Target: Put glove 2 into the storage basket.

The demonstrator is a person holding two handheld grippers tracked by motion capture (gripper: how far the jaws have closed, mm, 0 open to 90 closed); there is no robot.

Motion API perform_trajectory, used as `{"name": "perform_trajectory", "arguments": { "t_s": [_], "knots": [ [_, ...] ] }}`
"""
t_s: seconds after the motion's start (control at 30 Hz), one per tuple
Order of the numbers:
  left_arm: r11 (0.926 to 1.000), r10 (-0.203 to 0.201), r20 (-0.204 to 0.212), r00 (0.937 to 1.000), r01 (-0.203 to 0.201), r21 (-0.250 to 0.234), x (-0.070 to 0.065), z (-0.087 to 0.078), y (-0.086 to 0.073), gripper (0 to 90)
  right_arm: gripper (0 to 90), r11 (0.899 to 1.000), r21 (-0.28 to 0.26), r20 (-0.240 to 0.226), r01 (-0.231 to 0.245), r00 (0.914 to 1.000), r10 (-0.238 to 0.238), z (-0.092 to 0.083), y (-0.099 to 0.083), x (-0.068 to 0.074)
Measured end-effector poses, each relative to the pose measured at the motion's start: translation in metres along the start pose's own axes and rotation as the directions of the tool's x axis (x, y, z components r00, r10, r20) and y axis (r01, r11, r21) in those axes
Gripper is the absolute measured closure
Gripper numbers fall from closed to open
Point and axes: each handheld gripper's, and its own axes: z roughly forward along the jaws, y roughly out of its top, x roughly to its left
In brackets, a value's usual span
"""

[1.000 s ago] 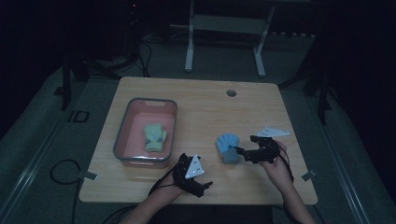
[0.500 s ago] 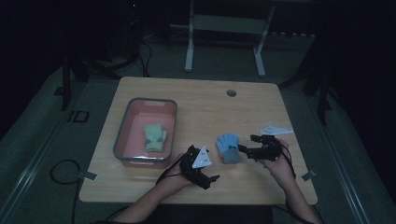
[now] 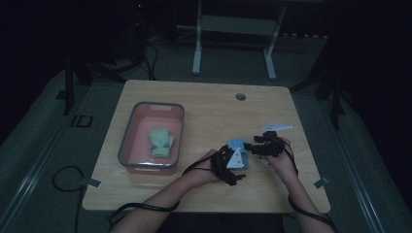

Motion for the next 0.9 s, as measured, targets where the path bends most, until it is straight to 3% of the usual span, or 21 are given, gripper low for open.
{"name": "perform_trajectory", "arguments": {
  "t_s": [0.03, 0.2, 0.3, 0.4, 0.43, 0.47, 0.53, 0.63, 0.7, 0.8, 0.9],
  "knots": [
    [0.9999, -0.012, 0.002, 0.9999, 0.012, 0.006, 0.001, 0.005, -0.001, 23.5, 33.1, 1.0, 0.002, -0.001, 0.002, 1.0, -0.002, 0.005, 0.0, -0.001],
    [0.9967, 0.015, 0.003, 0.9999, -0.015, 0.079, 0.007, 0.02, -0.005, 35.1, 32.7, 0.999, 0.047, 0.012, 0.015, 0.9998, -0.016, 0.024, -0.004, -0.003],
    [0.9951, -0.003, 0.024, 0.9997, 0.001, 0.098, 0.011, 0.023, -0.005, 48.1, 36.3, 0.998, 0.061, -0.03, 0.031, 0.9991, -0.029, 0.031, -0.011, -0.006],
    [0.9937, 0.002, 0.034, 0.9994, -0.006, 0.112, 0.013, 0.024, -0.005, 56.9, 46.6, 0.998, 0.044, -0.077, 0.047, 0.9961, -0.044, 0.03, -0.014, -0.008],
    [0.9935, 0.013, 0.026, 0.9996, -0.015, 0.113, 0.012, 0.023, -0.004, 61.5, 59.8, 0.997, 0.05, -0.095, 0.052, 0.9944, -0.047, 0.029, -0.014, -0.009],
    [0.9934, 0.016, 0.022, 0.9996, -0.018, 0.113, 0.012, 0.022, -0.004, 65.9, 66.0, 0.997, 0.069, -0.137, 0.047, 0.9899, -0.037, 0.028, -0.013, -0.009],
    [0.9934, 0.017, 0.018, 0.9997, -0.018, 0.114, 0.011, 0.018, -0.002, 72.7, 75.1, 0.995, 0.063, -0.146, 0.076, 0.9871, -0.066, 0.027, -0.013, -0.005],
    [0.9912, 0.016, 0.027, 0.9995, -0.02, 0.131, 0.01, 0.011, 0.0, 74.8, 77.7, 0.996, 0.042, -0.174, 0.076, 0.9824, -0.067, 0.022, -0.011, -0.002],
    [0.9896, 0.03, 0.03, 0.9991, -0.034, 0.14, 0.01, 0.004, 0.001, 75.2, 78.2, 0.997, 0.017, -0.215, 0.081, 0.9737, -0.075, 0.018, -0.009, 0.0],
    [0.99, 0.033, 0.03, 0.999, -0.037, 0.136, 0.01, -0.008, 0.003, 75.5, 78.8, 0.993, 0.004, -0.231, 0.12, 0.966, -0.116, 0.012, -0.004, 0.006],
    [0.9883, 0.055, 0.021, 0.9983, -0.057, 0.141, 0.01, -0.021, 0.008, 75.8, 79.1, 0.992, -0.015, -0.255, 0.122, 0.9592, -0.122, 0.005, 0.002, 0.012]
  ]
}}
